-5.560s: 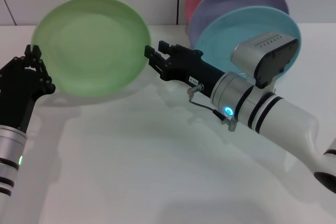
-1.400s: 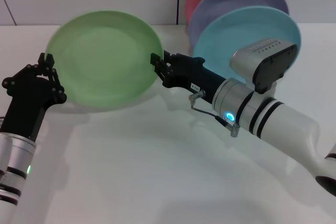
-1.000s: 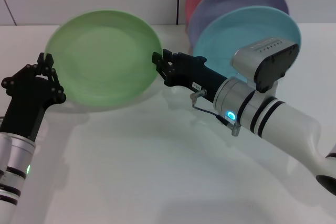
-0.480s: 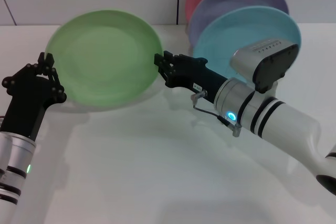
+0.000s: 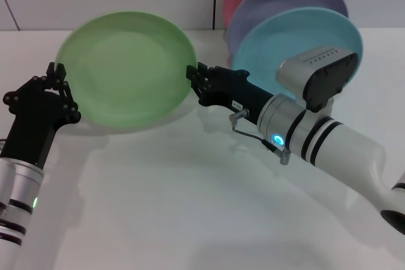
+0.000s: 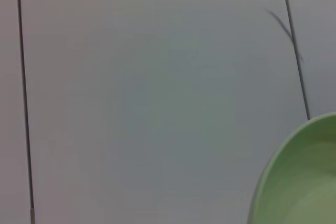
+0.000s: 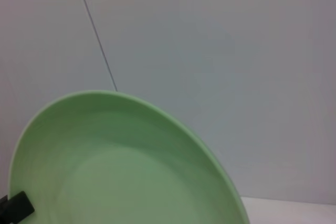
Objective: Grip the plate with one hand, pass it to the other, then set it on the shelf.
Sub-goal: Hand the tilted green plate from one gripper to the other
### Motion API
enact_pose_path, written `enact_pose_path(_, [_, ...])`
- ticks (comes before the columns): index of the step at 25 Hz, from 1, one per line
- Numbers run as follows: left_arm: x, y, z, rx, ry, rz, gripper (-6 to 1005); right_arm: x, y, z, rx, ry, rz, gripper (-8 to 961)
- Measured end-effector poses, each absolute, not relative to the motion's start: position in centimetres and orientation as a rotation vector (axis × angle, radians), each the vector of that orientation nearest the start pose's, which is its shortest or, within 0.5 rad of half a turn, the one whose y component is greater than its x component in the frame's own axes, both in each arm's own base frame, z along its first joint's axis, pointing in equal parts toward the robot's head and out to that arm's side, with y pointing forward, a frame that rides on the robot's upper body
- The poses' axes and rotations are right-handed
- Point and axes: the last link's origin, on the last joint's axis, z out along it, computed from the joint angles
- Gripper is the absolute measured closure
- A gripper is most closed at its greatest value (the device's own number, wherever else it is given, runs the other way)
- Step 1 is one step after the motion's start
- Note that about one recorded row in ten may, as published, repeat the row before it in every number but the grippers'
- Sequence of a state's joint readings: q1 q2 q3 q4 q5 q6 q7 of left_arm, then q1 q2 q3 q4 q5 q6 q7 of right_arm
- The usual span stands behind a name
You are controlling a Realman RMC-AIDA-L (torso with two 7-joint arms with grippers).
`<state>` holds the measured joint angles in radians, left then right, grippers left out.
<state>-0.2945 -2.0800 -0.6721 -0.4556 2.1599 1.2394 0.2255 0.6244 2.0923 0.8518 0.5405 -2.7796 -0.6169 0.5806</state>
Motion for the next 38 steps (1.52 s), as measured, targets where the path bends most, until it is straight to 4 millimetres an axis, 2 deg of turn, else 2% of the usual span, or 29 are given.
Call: enact_pose_path(38, [-28.53, 29.87, -4.32, -1.606, -0.337, -0.698, 878, 18.04, 37.43, -12.15, -2.191, 0.792, 0.845, 840])
